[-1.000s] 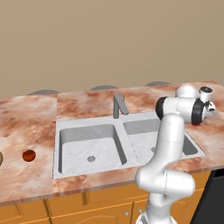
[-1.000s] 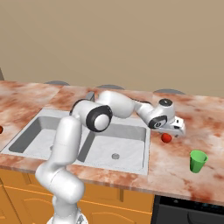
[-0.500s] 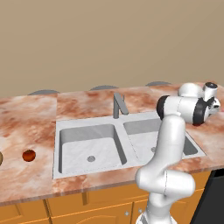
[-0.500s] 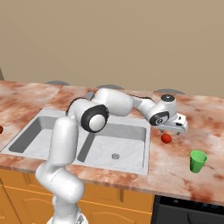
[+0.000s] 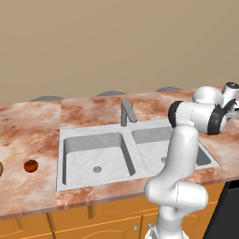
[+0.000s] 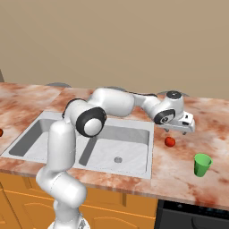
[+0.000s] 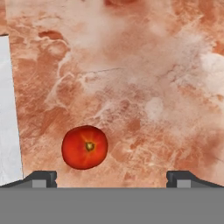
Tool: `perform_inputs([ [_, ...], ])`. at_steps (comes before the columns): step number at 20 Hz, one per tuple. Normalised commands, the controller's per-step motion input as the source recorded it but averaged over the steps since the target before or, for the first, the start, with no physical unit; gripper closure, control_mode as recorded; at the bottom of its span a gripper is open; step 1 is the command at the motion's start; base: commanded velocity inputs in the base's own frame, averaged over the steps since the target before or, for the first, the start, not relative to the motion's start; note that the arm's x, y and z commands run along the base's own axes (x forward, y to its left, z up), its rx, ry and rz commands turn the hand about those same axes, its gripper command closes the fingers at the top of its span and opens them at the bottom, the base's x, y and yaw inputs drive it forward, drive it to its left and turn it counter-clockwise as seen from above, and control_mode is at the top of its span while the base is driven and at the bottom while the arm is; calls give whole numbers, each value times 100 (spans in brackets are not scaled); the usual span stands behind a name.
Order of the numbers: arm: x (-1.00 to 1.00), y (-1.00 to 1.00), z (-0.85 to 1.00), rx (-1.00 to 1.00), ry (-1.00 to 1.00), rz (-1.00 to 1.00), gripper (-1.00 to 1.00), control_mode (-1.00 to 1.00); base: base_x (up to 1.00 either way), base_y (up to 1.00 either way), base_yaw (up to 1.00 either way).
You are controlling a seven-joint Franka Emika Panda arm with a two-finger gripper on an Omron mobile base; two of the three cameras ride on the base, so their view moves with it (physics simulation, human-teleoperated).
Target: Remove the tomato and tomato from the sink. Then move the bowl and cup from the counter to the sink for washing.
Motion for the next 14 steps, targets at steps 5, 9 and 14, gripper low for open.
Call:
perform_inputs([
  [5, -28, -3, 32, 0, 0, 0, -100, -100, 0, 0, 0],
  [9, -36, -6, 28, 0, 0, 0, -100, -100, 0, 0, 0],
  [14, -39, -3, 26, 0, 0, 0, -100, -100, 0, 0, 0],
])
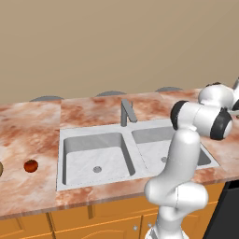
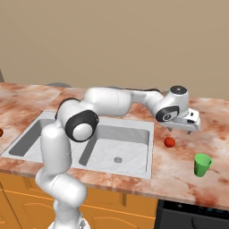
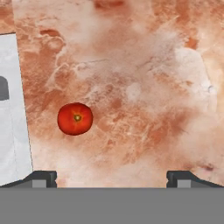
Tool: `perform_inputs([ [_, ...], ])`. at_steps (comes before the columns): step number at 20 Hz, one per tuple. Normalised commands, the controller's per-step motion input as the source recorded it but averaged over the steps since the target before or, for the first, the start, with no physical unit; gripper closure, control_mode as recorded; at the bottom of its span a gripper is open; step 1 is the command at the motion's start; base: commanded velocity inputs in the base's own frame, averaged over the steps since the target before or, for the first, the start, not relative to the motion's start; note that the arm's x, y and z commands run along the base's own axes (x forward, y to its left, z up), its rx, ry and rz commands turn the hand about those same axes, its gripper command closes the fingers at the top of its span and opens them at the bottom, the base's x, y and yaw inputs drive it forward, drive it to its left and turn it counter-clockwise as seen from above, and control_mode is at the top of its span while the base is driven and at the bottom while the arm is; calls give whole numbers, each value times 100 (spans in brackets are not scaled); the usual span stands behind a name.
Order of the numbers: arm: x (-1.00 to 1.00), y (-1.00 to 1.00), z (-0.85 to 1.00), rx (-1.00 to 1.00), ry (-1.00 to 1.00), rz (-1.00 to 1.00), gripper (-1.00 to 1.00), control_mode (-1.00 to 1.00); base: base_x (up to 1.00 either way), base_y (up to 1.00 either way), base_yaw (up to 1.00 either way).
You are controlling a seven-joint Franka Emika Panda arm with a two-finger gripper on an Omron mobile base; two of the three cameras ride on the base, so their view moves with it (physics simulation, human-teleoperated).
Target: Remove the tomato and tomato from the sink. Then move the bowl and cup from the counter to the sink for washing.
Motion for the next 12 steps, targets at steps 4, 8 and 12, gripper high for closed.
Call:
perform_inputs([
  [4, -32, 0, 24, -1, 0, 0, -100, -100, 0, 0, 0],
  [8, -30, 2, 20, 0, 0, 0, -100, -100, 0, 0, 0],
  [12, -27, 10, 17, -2, 0, 0, -100, -100, 0, 0, 0],
])
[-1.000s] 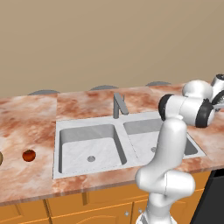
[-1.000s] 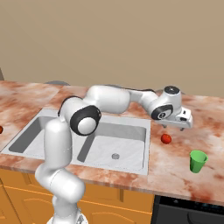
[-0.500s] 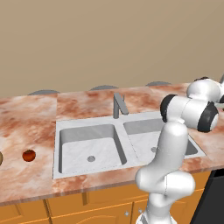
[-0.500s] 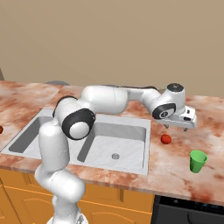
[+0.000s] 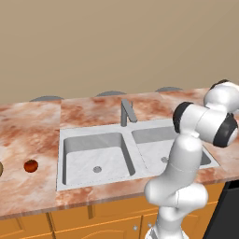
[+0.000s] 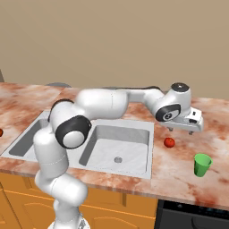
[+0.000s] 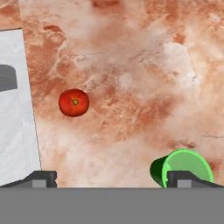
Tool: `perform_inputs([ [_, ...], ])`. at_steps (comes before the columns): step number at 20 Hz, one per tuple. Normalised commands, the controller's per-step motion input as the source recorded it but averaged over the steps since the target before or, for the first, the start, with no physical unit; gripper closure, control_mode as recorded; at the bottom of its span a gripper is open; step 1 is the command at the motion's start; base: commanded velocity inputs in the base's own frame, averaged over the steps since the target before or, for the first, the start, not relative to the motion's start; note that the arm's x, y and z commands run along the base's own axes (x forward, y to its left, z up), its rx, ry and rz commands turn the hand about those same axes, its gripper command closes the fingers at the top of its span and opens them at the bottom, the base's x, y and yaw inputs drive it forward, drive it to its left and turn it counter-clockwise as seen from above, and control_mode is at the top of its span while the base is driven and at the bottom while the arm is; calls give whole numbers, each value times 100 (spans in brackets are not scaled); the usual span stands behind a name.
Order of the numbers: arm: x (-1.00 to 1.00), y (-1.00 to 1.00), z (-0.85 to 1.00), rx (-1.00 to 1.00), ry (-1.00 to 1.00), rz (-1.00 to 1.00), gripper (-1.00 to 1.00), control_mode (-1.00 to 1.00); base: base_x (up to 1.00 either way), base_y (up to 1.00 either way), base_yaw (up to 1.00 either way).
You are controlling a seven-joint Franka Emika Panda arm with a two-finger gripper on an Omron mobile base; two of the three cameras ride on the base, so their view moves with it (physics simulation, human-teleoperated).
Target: Remove the tomato and tomato from the sink. Then move the bowl and cup from the counter to the sink for washing.
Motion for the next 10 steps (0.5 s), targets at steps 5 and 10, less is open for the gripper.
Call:
perform_inputs([
  [5, -26, 7, 13, -2, 0, 0, -100, -100, 0, 0, 0],
  [10, -23, 0, 6, -7, 0, 0, -100, -100, 0, 0, 0],
])
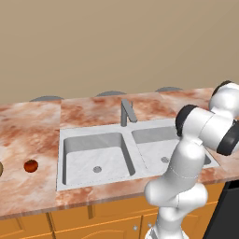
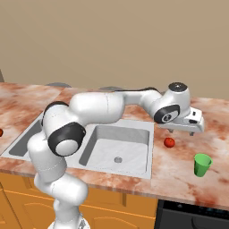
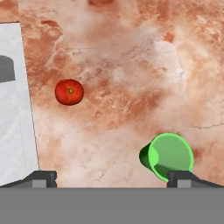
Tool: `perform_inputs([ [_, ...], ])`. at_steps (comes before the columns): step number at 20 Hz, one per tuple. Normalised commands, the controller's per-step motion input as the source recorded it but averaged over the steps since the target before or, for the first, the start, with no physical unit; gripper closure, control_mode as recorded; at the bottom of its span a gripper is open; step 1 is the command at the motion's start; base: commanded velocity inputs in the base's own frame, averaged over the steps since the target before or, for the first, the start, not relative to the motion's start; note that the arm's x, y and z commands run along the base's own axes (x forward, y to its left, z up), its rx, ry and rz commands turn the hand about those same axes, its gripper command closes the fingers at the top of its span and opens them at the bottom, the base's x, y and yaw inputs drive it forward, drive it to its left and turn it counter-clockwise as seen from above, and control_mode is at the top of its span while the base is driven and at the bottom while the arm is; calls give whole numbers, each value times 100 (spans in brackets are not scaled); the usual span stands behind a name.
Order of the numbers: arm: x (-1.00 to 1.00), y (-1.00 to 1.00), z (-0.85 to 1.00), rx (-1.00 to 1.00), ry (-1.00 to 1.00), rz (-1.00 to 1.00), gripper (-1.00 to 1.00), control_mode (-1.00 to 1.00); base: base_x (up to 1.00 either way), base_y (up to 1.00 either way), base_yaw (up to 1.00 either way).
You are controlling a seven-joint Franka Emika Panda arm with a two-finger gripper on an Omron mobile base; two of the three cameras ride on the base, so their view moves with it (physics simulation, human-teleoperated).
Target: Remove the tomato and tomato from the sink. Then move the bowl and cup from the counter to the sink for washing.
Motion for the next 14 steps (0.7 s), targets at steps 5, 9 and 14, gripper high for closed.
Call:
perform_inputs([
  [5, -21, 0, 0, -6, 0, 0, -100, -100, 0, 0, 0],
  [9, -13, 0, 4, -2, 0, 0, -100, -100, 0, 0, 0],
  [14, -17, 0, 13, 0, 0, -2, -100, -100, 0, 0, 0],
])
